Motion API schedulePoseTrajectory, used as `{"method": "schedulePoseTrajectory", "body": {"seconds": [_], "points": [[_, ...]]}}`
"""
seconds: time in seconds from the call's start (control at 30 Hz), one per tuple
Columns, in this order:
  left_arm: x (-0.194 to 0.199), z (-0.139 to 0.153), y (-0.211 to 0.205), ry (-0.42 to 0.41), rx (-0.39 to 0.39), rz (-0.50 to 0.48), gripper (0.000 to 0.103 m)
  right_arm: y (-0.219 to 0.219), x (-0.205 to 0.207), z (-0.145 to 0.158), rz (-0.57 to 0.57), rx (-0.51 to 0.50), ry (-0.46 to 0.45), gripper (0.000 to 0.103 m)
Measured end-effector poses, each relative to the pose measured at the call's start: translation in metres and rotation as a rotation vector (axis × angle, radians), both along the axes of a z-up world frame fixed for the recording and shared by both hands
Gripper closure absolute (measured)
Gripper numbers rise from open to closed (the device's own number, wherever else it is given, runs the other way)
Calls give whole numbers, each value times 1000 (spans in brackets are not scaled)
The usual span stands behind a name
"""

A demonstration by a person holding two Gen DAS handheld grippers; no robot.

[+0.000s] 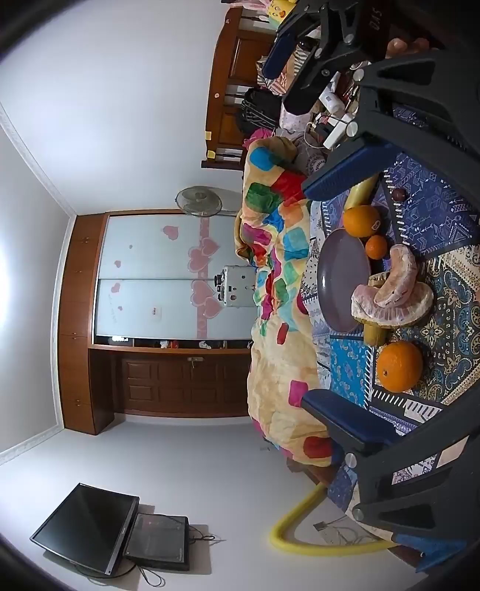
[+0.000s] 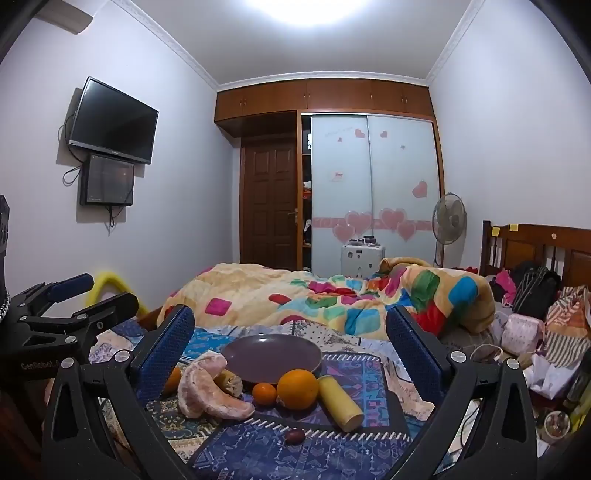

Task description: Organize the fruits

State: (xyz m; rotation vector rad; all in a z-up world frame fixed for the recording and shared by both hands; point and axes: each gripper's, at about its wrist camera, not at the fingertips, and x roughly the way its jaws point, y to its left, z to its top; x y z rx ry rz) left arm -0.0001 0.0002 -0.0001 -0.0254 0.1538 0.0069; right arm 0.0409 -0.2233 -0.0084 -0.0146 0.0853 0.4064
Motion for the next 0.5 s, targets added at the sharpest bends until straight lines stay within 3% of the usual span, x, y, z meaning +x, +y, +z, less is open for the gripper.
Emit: {"method": "schedulePoseTrajectory", "body": {"seconds": [0.5], "points": [[4,-6,2,29,-10,5,0,7,5,-5,7,-2,22,0]]}}
